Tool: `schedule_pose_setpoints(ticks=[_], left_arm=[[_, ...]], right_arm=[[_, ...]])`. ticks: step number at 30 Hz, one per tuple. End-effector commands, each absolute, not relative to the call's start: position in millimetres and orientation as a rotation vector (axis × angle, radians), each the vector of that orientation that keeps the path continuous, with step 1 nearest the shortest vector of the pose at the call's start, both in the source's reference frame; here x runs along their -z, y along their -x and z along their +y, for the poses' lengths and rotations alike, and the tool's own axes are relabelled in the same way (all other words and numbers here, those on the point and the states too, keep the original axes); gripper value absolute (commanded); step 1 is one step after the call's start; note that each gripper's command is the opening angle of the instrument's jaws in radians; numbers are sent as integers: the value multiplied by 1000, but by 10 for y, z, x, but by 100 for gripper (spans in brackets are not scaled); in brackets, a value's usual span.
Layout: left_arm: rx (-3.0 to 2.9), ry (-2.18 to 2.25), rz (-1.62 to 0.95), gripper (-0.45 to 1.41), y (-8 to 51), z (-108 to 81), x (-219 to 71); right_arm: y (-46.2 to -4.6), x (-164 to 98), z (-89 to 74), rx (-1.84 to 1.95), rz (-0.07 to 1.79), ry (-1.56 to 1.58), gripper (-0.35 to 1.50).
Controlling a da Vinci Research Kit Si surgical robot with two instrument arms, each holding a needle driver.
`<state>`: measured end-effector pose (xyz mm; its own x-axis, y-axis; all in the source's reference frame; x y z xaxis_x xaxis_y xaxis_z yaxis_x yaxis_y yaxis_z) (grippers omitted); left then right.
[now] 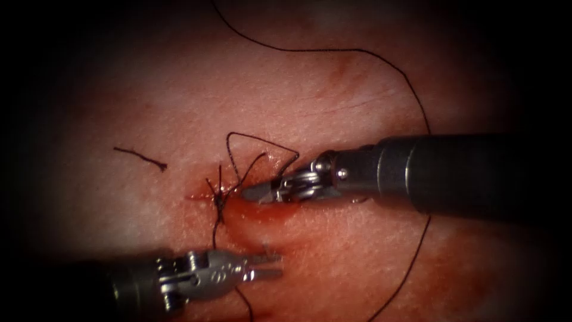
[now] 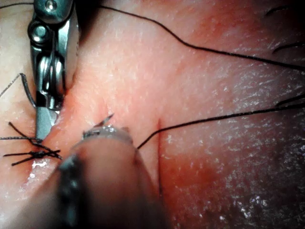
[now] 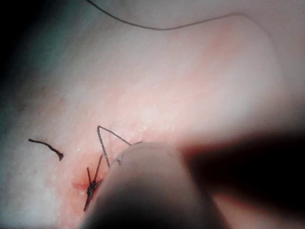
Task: Wound Closure
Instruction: Push needle through flesh below wound, then pull needle the rest of the way through tissue with left hand
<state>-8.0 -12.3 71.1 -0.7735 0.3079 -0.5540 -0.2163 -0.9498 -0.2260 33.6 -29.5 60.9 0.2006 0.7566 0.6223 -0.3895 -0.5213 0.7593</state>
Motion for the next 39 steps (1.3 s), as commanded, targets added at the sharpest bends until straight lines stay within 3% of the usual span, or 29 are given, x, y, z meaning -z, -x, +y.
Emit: schedule_pose_setpoints(ticks=[1, 9, 12, 13, 14, 15, 16, 17, 19, 20, 22, 23, 24, 26, 32, 39], left_arm=[[-2713, 886, -215, -5, 85, -123, -716], [-2712, 885, -215, -5, 85, -123, -716], [-2712, 885, -215, -5, 85, -124, -714], [-2707, 883, -218, -5, 85, -125, -713], [-2712, 885, -217, -5, 84, -125, -712], [-2712, 885, -217, -5, 84, -125, -712], [-2729, 899, -203, -5, 84, -124, -709], [-2729, 899, -203, -5, 84, -124, -709], [-2730, 967, -149, 2, 82, -124, -705], [-2730, 967, -149, 2, 82, -124, -705], [-2696, 1051, -60, 14, 77, -121, -696], [-2696, 1051, -60, 14, 77, -121, -696], [-2688, 1091, -14, 15, 75, -116, -692], [-2675, 1131, 33, 15, 75, -109, -687], [-2657, 1253, 179, 15, 78, -75, -660], [-2705, 1389, 157, 15, 113, -72, -661]], right_arm=[[-343, -610, -299, -1498, 357, -1524, -35], [-342, -609, -300, -1500, 340, -1520, -35], [-337, -616, -285, -1490, 463, -1529, -35], [-334, -621, -275, -1489, 598, -1519, -25], [-332, -623, -271, -1484, 648, -1508, 5], [-332, -623, -271, -1484, 648, -1508, 5], [-327, -627, -261, -1492, 722, -1442, 47], [-327, -627, -261, -1492, 722, -1442, 47], [-316, -634, -247, -1454, 802, -1341, 74], [-316, -634, -247, -1454, 802, -1341, 74], [-295, -646, -223, -1392, 916, -1174, 116], [-295, -646, -223, -1392, 916, -1174, 116], [-286, -652, -210, -1365, 962, -1113, 130], [-279, -658, -200, -1347, 986, -1067, 136], [-240, -684, -163, -1320, 993, -970, 131], [-213, -713, -127, -1316, 949, -893, 133]])
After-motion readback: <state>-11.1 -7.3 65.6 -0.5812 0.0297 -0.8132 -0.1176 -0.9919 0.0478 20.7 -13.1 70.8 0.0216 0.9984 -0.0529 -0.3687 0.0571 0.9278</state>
